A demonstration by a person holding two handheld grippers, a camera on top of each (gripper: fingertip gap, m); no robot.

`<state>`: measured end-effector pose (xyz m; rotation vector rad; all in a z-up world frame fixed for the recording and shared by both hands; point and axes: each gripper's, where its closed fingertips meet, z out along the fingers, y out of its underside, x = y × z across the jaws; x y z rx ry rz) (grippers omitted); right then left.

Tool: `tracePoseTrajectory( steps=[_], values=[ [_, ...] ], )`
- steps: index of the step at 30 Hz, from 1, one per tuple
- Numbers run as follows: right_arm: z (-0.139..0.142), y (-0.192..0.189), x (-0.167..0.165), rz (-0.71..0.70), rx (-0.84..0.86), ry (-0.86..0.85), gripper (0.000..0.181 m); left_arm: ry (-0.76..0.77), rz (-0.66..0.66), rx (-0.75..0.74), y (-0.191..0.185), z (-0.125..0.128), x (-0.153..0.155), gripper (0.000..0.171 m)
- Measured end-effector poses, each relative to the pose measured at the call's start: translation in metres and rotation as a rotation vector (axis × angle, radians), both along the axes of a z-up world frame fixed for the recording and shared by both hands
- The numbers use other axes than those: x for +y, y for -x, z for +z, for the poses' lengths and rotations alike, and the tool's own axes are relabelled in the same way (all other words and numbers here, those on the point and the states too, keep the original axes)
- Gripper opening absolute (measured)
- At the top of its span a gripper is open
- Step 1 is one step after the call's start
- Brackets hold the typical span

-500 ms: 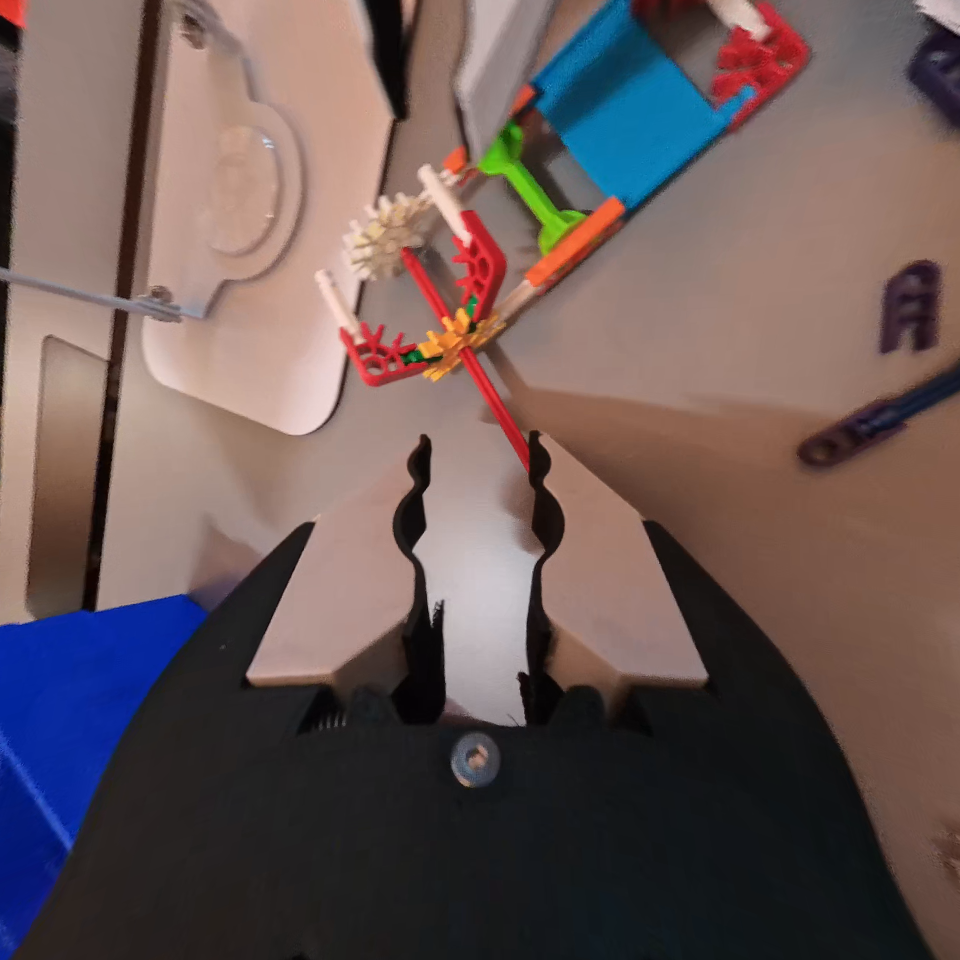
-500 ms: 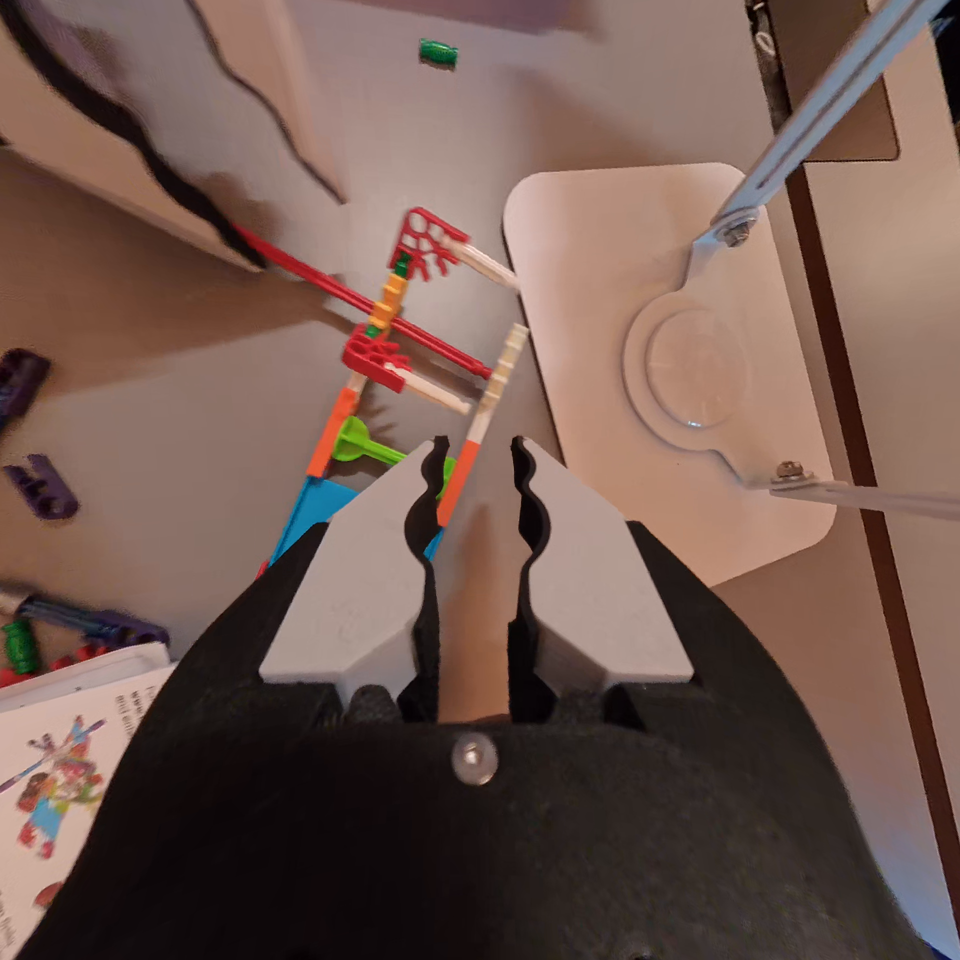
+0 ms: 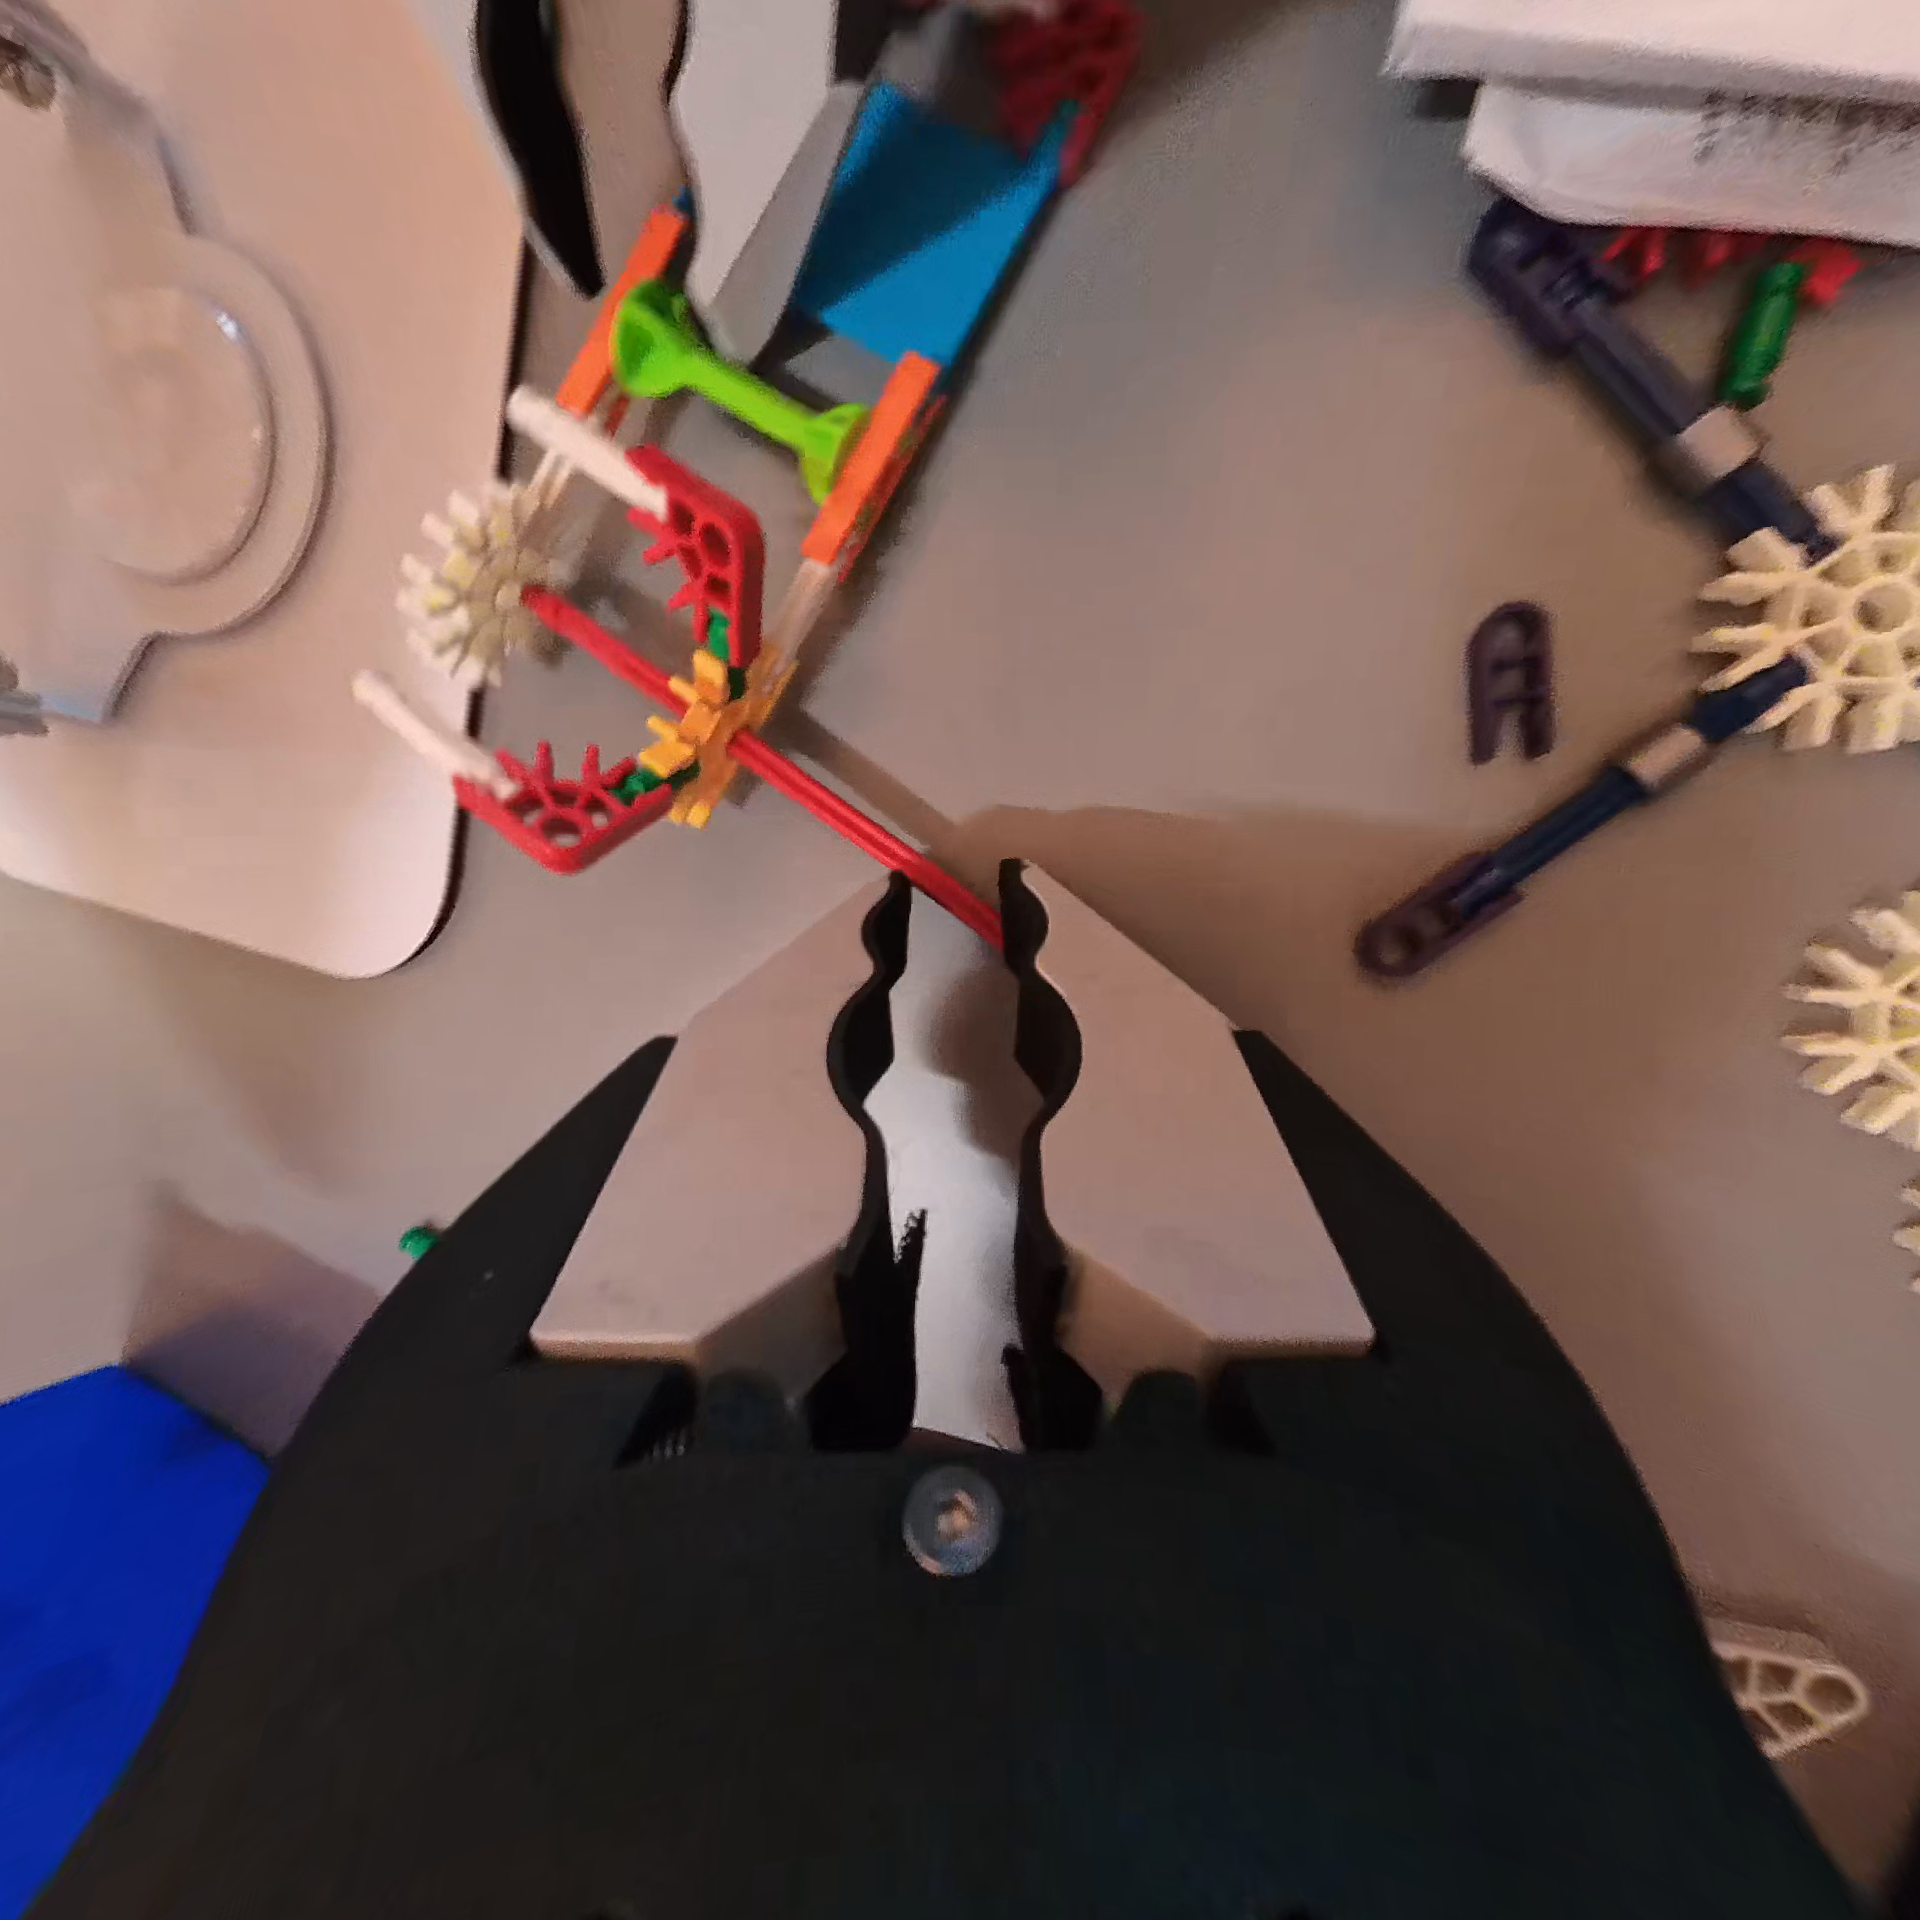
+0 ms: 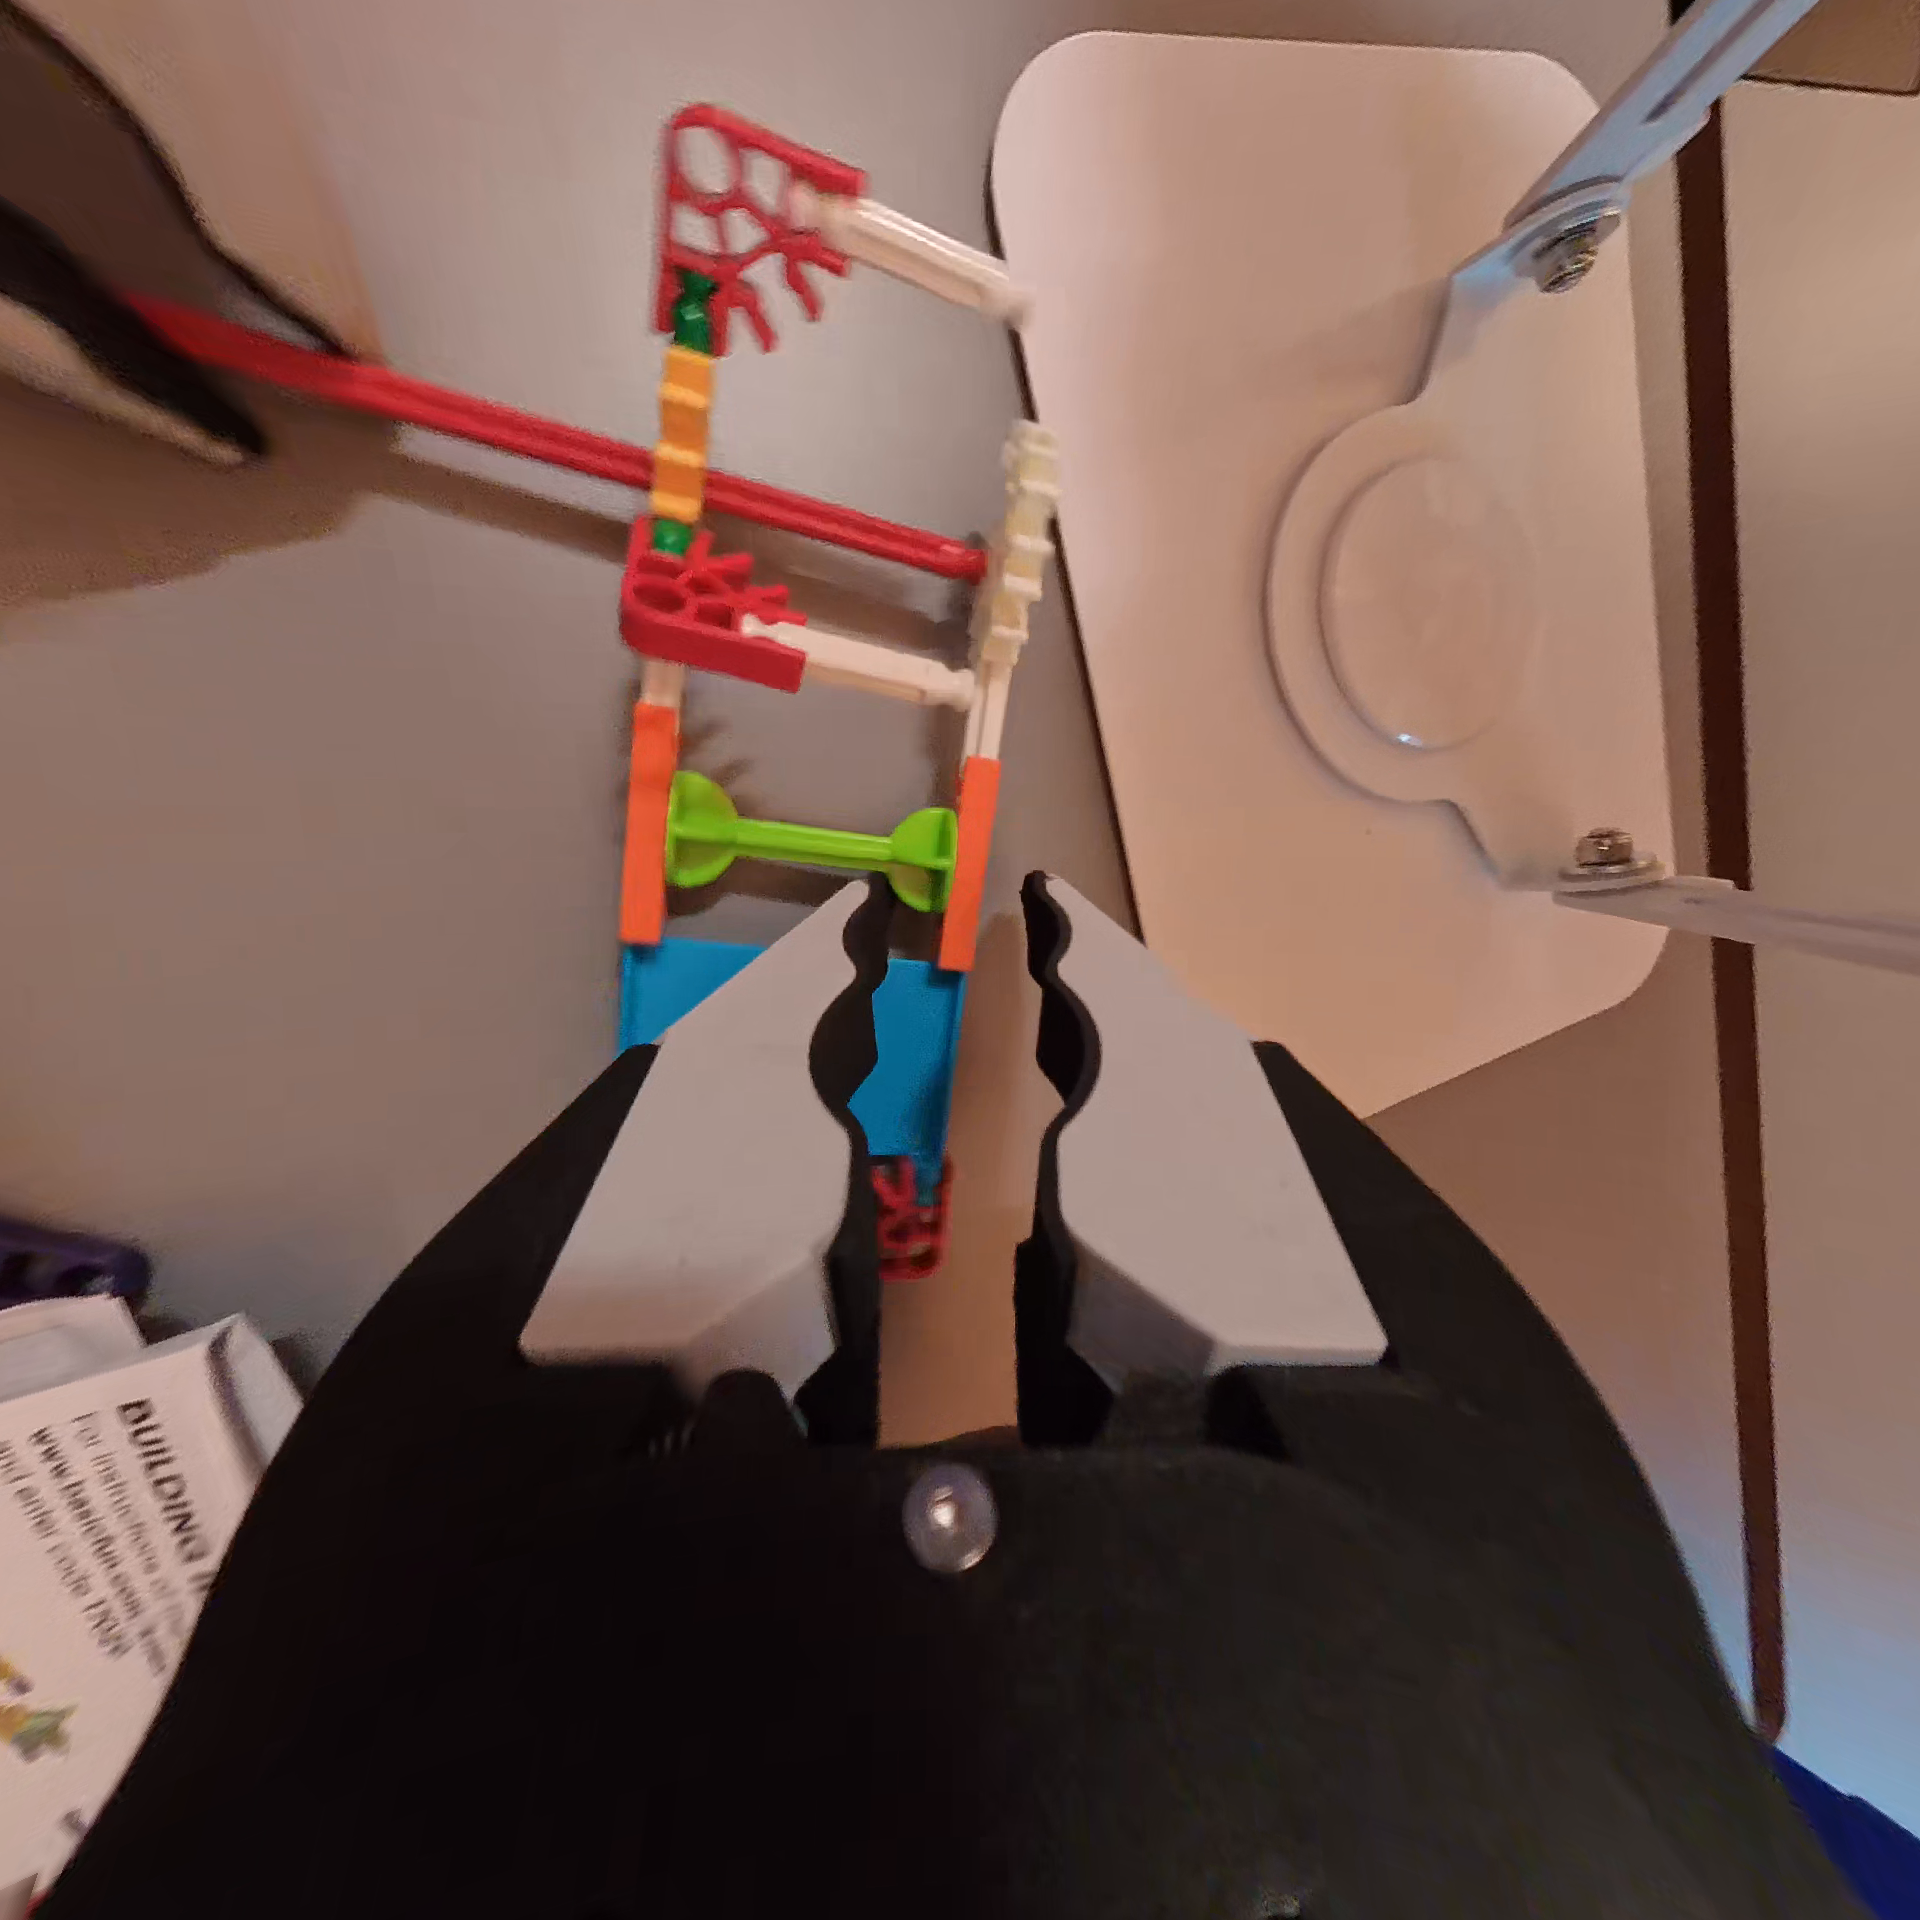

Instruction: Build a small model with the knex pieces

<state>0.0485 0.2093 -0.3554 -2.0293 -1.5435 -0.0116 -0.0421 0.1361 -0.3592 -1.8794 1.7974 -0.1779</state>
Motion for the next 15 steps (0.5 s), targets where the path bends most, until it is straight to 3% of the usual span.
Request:
tracePoseTrajectory(
  steps=[6,15],
  values=[
    [0.0,-0.003,0.006,-0.002,-0.008,-0.037,0.018,0.005,-0.073,-0.047,-0.023,0.004,-0.019,0.033],
    [0.006,-0.006,0.006,-0.004,0.007,-0.033,0.022,-0.113,0.03,-0.064,-0.001,0.029,0.011,0.036]
  ],
)
